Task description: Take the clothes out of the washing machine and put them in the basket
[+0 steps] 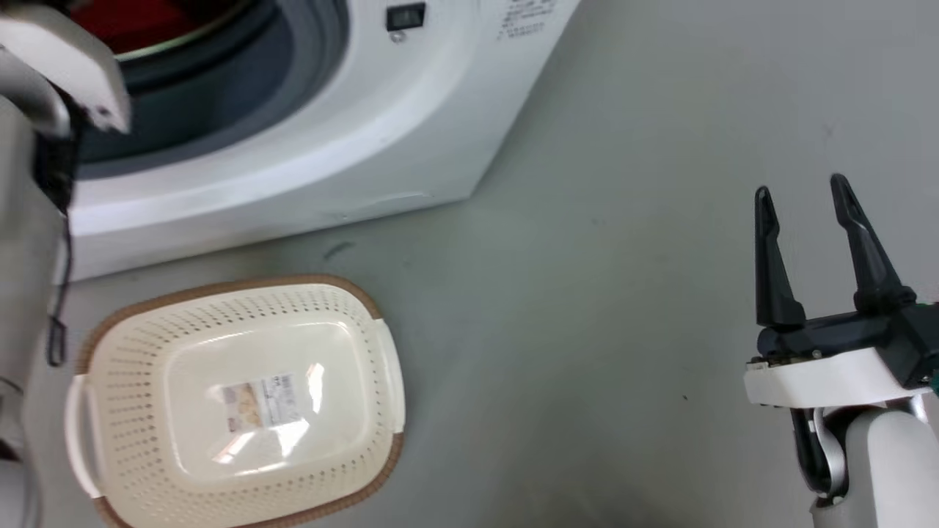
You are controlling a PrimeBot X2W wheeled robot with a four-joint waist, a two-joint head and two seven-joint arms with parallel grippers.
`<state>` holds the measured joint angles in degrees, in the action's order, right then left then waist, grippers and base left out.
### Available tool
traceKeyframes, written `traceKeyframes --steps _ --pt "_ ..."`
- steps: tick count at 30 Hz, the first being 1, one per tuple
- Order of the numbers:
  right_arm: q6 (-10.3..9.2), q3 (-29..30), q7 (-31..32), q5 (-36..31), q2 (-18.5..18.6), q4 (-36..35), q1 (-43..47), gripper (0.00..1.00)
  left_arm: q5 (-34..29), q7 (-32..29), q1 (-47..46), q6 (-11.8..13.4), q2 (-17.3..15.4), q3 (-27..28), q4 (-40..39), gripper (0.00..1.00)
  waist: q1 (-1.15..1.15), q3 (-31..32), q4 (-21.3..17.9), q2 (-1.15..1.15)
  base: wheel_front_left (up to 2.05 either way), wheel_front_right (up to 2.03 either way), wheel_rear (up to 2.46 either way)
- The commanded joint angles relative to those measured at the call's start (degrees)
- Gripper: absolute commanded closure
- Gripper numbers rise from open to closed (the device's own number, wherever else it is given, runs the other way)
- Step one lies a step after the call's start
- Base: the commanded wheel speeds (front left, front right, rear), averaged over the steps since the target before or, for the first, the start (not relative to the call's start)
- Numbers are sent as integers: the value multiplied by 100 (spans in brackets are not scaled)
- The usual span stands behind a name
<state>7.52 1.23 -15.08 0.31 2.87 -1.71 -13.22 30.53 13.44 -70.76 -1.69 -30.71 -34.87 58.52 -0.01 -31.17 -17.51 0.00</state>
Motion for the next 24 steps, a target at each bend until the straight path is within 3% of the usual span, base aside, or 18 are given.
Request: traceKeyframes --steps 1,4,12,17,24 --pt "-6 52 -14 -78 1 25 75 0 13 113 236 82 101 39 -76 100 1 471 347 0 0 0 0" --pt "-6 114 -14 -191 1 44 164 0 57 177 602 195 277 181 -316 100 1 725 501 0 0 0 0" --pt "-6 249 -14 -235 3 79 380 0 -402 177 1991 646 529 989 -2129 100 1 1372 850 0 0 0 0" --pt "-6 265 -14 -348 1 111 555 0 -801 177 2910 733 714 1438 -3141 100 1 1707 1061 0 0 0 0" --pt "-6 222 -14 -411 1 96 790 0 -1193 177 4076 653 1027 1966 -4309 100 1 2102 1342 0 0 0 0"
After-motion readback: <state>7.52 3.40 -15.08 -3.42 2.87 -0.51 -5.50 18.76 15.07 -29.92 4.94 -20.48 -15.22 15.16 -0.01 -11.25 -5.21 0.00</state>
